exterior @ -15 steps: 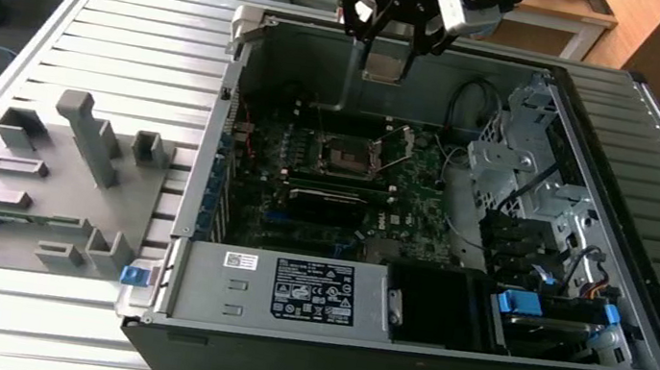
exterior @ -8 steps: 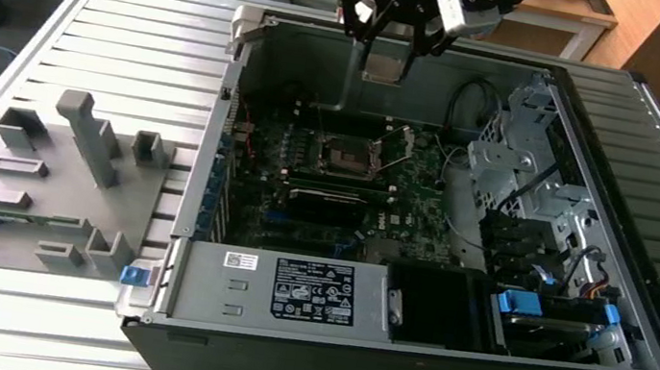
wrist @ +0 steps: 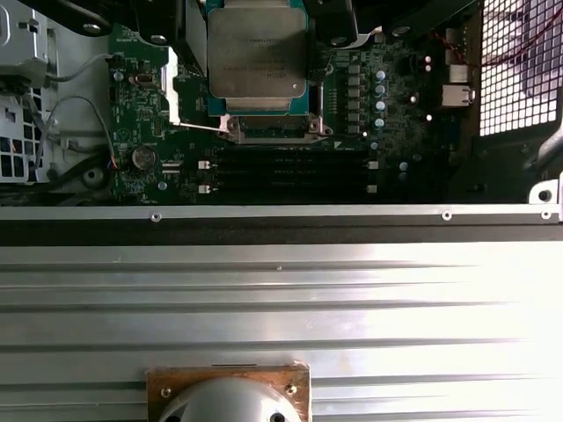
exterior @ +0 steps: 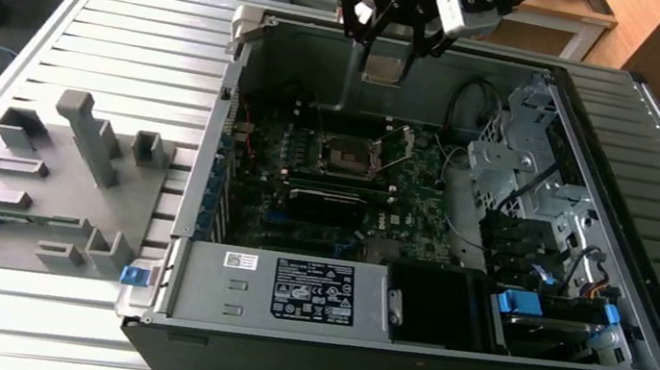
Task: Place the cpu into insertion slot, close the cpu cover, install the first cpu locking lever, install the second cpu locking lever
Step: 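Place the cpu into insertion slot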
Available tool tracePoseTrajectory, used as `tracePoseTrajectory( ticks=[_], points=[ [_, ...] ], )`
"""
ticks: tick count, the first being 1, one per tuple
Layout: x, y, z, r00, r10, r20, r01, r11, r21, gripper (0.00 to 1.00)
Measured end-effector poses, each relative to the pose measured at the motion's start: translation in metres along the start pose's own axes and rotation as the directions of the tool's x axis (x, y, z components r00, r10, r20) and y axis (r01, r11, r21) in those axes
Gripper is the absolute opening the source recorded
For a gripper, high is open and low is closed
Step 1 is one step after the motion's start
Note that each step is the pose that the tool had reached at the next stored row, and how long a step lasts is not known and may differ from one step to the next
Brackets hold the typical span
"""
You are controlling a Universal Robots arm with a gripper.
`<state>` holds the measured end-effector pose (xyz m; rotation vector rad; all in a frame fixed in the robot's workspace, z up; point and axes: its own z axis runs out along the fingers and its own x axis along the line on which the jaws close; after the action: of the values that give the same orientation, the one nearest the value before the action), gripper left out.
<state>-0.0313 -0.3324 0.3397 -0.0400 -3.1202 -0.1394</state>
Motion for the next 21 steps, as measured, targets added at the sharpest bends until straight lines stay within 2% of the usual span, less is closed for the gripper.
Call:
tracePoseTrajectory(
  ticks=[15,21],
  points=[
    [-0.0003,-0.0014,0.0160,1.0000,0.000,0.0033,0.000,1.0000,0.0002,0.54],
    [-0.0003,-0.0015,0.0170,1.0000,0.000,0.0037,0.000,1.0000,0.0002,0.54]
  ],
)
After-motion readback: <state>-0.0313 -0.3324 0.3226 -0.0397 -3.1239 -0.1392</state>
